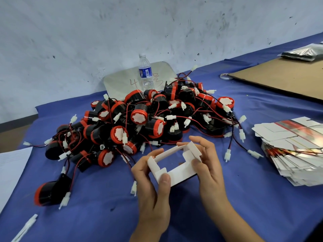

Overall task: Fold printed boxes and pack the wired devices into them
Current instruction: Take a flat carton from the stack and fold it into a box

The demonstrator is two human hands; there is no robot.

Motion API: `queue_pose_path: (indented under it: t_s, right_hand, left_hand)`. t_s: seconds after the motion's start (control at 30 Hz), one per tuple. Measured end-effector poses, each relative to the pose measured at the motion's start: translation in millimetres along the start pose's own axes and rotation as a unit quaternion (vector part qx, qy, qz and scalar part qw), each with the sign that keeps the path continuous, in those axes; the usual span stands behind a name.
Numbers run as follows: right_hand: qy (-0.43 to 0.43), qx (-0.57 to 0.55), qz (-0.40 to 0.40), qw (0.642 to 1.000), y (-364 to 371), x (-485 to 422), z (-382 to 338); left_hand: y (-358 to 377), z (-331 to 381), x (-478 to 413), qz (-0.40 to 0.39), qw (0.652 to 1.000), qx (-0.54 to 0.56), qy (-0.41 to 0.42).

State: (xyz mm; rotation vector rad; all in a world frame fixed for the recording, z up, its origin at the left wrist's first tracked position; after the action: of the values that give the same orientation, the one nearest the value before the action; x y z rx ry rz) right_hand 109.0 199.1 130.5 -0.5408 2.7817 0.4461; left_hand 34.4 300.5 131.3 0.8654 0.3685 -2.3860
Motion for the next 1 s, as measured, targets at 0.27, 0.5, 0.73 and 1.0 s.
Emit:
queue_pose_path:
  t_s: [0.27,0.5,0.73,1.0]
  right_hand:
    - [-0.006,-0.013,0.004,1.0,1,2,2]
    - [-0.07,0.059,-0.019,0.996,5,2,-5]
    - [-0.094,0.171,-0.065,0.979,7,2,-3]
    - [-0.059,0.287,-0.059,0.954,3,0,2]
  left_hand:
    - [-2,5,-4,0.025,0.998,0.023,0.056]
    - [-4,2,-9,0.057,0.998,-0.023,0.011]
    - [-15,-11,-10,0.048,0.996,-0.033,-0.06]
    - [-15,-8,-15,-0.05,0.998,-0.044,0.019]
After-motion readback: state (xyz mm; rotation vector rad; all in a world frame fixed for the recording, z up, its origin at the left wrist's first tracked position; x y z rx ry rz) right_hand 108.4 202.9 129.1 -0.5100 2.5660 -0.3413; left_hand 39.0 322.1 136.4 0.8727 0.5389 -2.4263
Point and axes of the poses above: each hand's wrist, its own x-axis away from the middle knuckle, its own y-axis out of the palm, z = x × y, the point moved 3 cm from there along -x, towards the middle knuckle, and after that the axes turned 7 degrees about y, right-handed, at the moved point
